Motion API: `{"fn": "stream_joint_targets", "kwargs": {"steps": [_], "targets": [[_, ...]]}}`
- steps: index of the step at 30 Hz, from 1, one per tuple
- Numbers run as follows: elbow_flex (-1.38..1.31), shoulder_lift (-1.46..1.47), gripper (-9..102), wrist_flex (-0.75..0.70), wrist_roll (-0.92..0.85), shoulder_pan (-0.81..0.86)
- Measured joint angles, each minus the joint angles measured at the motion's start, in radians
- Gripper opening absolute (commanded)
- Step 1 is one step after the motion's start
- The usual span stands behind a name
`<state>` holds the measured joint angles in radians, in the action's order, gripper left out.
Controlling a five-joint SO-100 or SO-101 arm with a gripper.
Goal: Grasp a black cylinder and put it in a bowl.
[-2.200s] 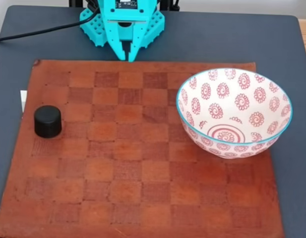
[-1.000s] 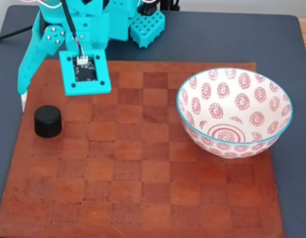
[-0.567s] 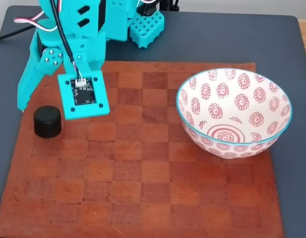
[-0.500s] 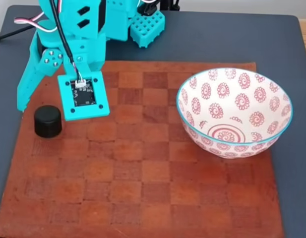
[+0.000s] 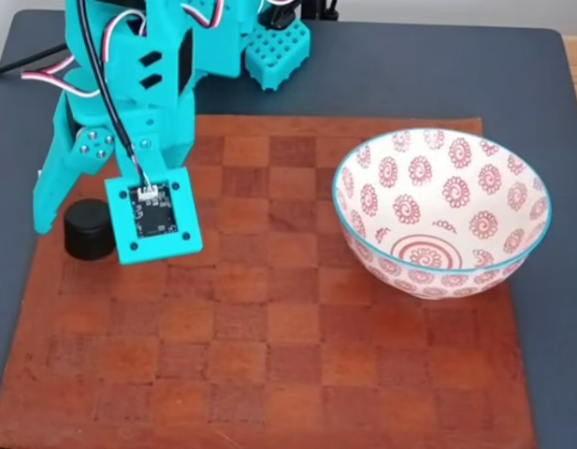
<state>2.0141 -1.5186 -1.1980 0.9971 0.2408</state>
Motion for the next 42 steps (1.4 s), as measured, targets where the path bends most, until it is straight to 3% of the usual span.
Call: {"fn": "stream_joint_targets", "kwargs": {"steps": [11, 20, 42], "targets": [[-0.002, 0.051, 36, 0.043, 0.0, 0.0], [-0.002, 0.063, 26, 0.064, 0.0, 0.031], [-0.034, 0.064, 25, 0.074, -0.002, 0.061]]}}
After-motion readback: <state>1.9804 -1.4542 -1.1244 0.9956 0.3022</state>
